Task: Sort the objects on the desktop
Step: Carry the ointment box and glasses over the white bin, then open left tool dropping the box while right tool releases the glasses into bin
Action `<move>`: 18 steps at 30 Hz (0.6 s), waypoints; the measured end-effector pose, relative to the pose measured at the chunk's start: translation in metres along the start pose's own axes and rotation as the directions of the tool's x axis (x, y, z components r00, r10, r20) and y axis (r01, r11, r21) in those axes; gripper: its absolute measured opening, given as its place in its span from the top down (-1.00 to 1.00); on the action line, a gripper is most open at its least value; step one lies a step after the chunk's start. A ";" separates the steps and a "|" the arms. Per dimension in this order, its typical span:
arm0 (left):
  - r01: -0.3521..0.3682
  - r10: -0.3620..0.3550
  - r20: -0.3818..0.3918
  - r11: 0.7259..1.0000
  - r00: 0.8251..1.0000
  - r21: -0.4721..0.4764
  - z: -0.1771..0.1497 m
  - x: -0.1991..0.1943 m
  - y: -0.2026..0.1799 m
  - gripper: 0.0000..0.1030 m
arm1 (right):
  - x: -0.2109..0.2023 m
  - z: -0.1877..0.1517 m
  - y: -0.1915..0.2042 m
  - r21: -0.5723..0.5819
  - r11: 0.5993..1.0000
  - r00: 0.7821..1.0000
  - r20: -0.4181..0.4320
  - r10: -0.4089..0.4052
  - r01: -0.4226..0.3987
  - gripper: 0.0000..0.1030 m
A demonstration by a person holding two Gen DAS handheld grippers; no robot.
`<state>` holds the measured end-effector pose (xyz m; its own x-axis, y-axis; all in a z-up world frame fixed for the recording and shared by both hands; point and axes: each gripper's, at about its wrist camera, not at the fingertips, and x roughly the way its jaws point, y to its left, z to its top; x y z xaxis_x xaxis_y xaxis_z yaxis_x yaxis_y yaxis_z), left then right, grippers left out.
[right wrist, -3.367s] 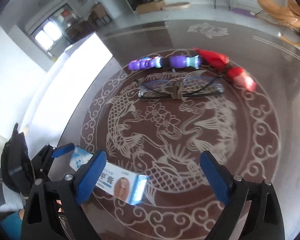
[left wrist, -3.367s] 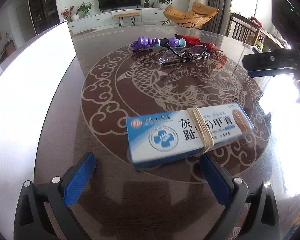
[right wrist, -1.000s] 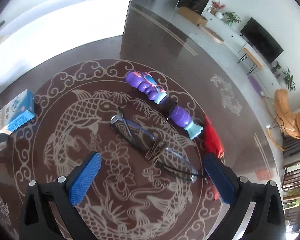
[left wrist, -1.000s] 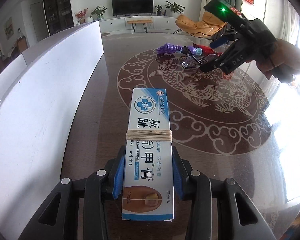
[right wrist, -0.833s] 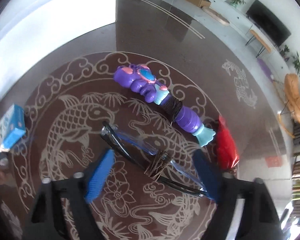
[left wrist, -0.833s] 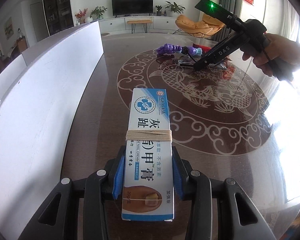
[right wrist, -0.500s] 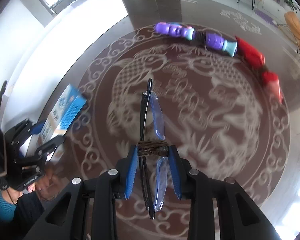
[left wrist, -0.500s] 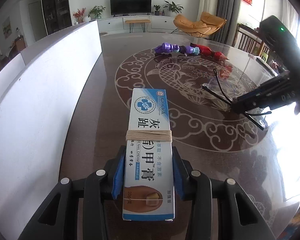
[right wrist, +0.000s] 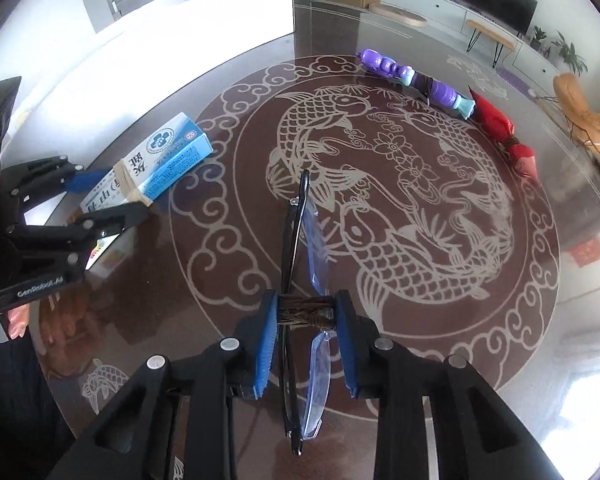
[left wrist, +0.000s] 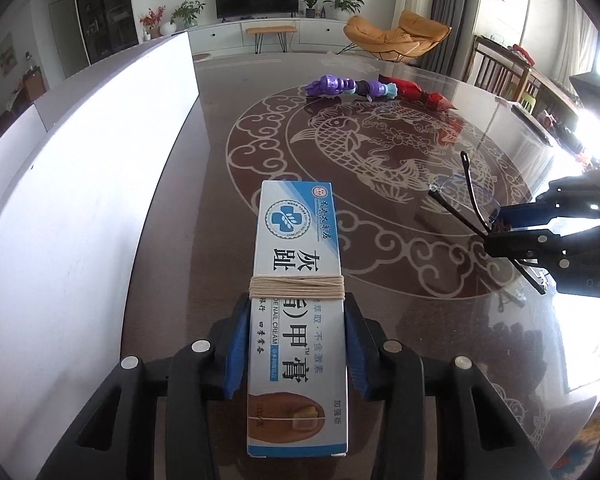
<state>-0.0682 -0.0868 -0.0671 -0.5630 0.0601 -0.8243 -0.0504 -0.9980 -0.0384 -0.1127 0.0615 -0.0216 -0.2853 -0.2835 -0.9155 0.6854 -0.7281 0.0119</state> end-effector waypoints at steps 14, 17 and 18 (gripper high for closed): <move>0.155 -0.103 0.340 0.979 0.935 -0.130 0.010 -0.157 0.042 0.18 | -0.103 0.027 0.034 -0.013 0.998 0.978 0.199 0.059 -0.057 0.44; 0.131 -0.057 0.366 0.975 0.929 -0.181 0.018 -0.182 0.087 0.18 | -0.107 0.066 0.057 -0.031 0.995 0.968 0.232 0.101 -0.096 0.44; 0.103 -0.024 0.365 0.975 0.931 -0.197 0.019 -0.187 0.103 0.18 | -0.108 0.080 0.068 -0.037 0.992 0.961 0.245 0.128 -0.122 0.43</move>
<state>0.0168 -0.2002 0.0937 -0.8237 0.0874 -0.5603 0.0556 -0.9708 -0.2333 -0.0893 -0.0075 0.1099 -0.3506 -0.5182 -0.7801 0.7392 -0.6646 0.1092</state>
